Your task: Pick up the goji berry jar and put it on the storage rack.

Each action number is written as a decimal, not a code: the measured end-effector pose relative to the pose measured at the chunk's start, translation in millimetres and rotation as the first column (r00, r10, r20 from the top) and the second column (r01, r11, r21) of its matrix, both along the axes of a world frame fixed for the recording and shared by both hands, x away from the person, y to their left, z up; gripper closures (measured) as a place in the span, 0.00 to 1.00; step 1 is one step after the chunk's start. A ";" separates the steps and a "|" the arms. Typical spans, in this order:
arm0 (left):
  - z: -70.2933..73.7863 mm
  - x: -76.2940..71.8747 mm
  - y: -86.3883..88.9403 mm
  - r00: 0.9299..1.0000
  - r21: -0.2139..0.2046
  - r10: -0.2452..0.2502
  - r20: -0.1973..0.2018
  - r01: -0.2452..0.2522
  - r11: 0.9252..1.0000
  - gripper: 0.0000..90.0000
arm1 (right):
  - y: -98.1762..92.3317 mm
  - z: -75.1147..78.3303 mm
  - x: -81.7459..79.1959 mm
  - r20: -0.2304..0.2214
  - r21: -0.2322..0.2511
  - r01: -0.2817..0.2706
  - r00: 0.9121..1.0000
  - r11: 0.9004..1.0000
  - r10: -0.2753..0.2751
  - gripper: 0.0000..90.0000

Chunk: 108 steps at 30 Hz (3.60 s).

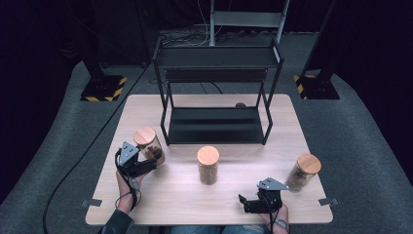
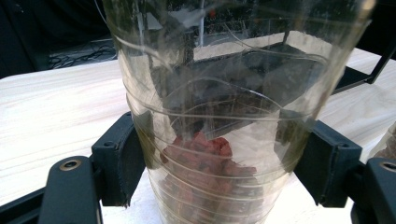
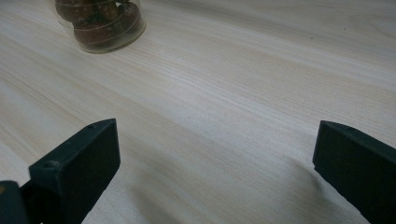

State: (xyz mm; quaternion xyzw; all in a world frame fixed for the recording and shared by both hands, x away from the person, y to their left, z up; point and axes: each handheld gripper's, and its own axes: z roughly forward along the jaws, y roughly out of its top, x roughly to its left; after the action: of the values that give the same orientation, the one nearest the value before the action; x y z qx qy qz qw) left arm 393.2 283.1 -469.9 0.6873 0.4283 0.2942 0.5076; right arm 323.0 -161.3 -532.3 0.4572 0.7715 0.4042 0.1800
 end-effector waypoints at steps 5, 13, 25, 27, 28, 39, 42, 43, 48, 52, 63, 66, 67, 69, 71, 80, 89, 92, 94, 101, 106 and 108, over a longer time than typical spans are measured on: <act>1.3 1.2 -3.5 1.000 0.004 -0.015 -0.003 0.015 1.000 0.27 | 0.1 0.0 0.0 0.000 0.000 -0.002 1.000 1.000 0.002 0.00; 3.2 3.8 -10.3 0.999 0.012 -0.037 -0.003 0.037 0.999 0.27 | 0.1 -0.1 0.2 -0.001 0.000 -0.004 1.000 1.000 0.004 0.00; 5.2 11.3 -21.5 0.998 0.030 -0.066 -0.013 0.067 0.997 0.27 | 0.1 -0.1 0.2 -0.001 0.000 -0.005 1.000 1.000 0.005 0.00; 5.2 12.2 -22.6 0.998 0.030 -0.067 -0.013 0.068 0.997 0.27 | 0.1 -0.1 0.2 -0.001 0.000 -0.005 1.000 1.000 0.005 0.00; 5.3 12.8 -23.1 0.997 0.031 -0.069 -0.014 0.070 0.997 0.27 | 0.1 -0.1 0.3 -0.002 0.000 -0.005 1.000 1.000 0.005 0.00; 6.4 19.6 -30.3 0.996 0.032 -0.082 -0.020 0.083 0.996 0.27 | 0.2 -0.1 0.3 -0.002 0.000 -0.007 1.000 1.000 0.007 0.00; 6.7 21.5 -32.5 0.996 0.033 -0.088 -0.023 0.088 0.996 0.27 | 0.2 -0.1 0.3 -0.001 -0.001 -0.007 1.000 1.000 0.007 0.00; 6.8 22.0 -33.3 0.996 0.035 -0.088 -0.023 0.089 0.995 0.27 | 0.2 -0.1 0.3 -0.002 -0.001 -0.007 1.000 1.000 0.007 0.00; 6.9 24.4 -36.6 0.995 0.038 -0.094 -0.025 0.094 0.995 0.27 | 0.2 -0.1 0.2 -0.001 0.000 -0.009 1.000 1.000 0.009 0.00; 6.8 26.2 -39.0 0.995 0.043 -0.099 -0.029 0.100 0.994 0.27 | 0.1 -0.1 0.2 -0.001 0.001 -0.009 1.000 1.000 0.009 0.00; 8.6 30.1 -45.9 0.993 0.047 -0.110 -0.030 0.112 0.993 0.27 | 0.3 -0.1 0.4 -0.005 0.000 -0.010 1.000 1.000 0.010 0.00; 9.7 31.0 -47.3 0.993 0.049 -0.113 -0.029 0.114 0.992 0.27 | 0.2 -0.2 0.3 -0.005 0.000 -0.010 1.000 1.000 0.010 0.00; 10.0 31.5 -47.8 0.993 0.048 -0.113 -0.029 0.115 0.992 0.27 | 0.3 -0.2 0.4 -0.005 0.000 -0.010 1.000 1.000 0.010 0.00; 10.5 32.8 -49.0 0.993 0.050 -0.114 -0.030 0.116 0.992 0.27 | 0.2 -0.2 0.4 -0.005 0.000 -0.010 1.000 1.000 0.010 0.00; 10.7 33.7 -50.1 0.993 0.050 -0.115 -0.030 0.116 0.992 0.27 | 0.3 -0.2 0.5 -0.006 0.001 -0.010 1.000 1.000 0.010 0.00; 11.0 37.5 -55.4 0.992 0.053 -0.121 -0.034 0.122 0.991 0.27 | 0.6 -0.2 0.5 -0.007 -0.004 -0.009 1.000 1.000 0.009 0.00; 12.2 41.6 -60.1 0.991 0.057 -0.129 -0.035 0.131 0.990 0.27 | 0.5 -0.2 0.4 -0.006 -0.002 -0.011 1.000 1.000 0.011 0.00; 12.1 43.1 -62.0 0.991 0.055 -0.128 -0.037 0.130 0.990 0.27 | 0.5 -0.2 0.4 -0.006 -0.002 -0.010 1.000 1.000 0.010 0.00; 12.3 44.3 -62.4 0.990 0.059 -0.133 -0.038 0.135 0.989 0.27 | 0.4 -0.2 0.4 -0.005 -0.002 -0.009 1.000 1.000 0.009 0.00; 11.6 47.2 -64.9 0.990 0.055 -0.132 -0.042 0.134 0.989 0.27 | 0.4 -0.2 0.4 -0.006 -0.002 -0.010 1.000 1.000 0.010 0.00; 10.7 49.6 -66.4 0.990 0.056 -0.132 -0.042 0.134 0.989 0.27 | 0.3 -0.2 0.3 -0.004 -0.002 -0.010 1.000 1.000 0.010 0.00; 10.6 50.6 -67.2 0.990 0.051 -0.131 -0.042 0.133 0.990 0.27 | 0.3 -0.2 0.3 -0.005 -0.001 -0.010 1.000 1.000 0.010 0.00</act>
State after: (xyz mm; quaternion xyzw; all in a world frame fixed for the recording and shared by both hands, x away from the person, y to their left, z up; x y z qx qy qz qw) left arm 443.7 215.9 -459.3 0.7331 0.3836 0.2580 0.4989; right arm 323.4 -161.0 -532.5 0.4540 0.7745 0.4035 0.1765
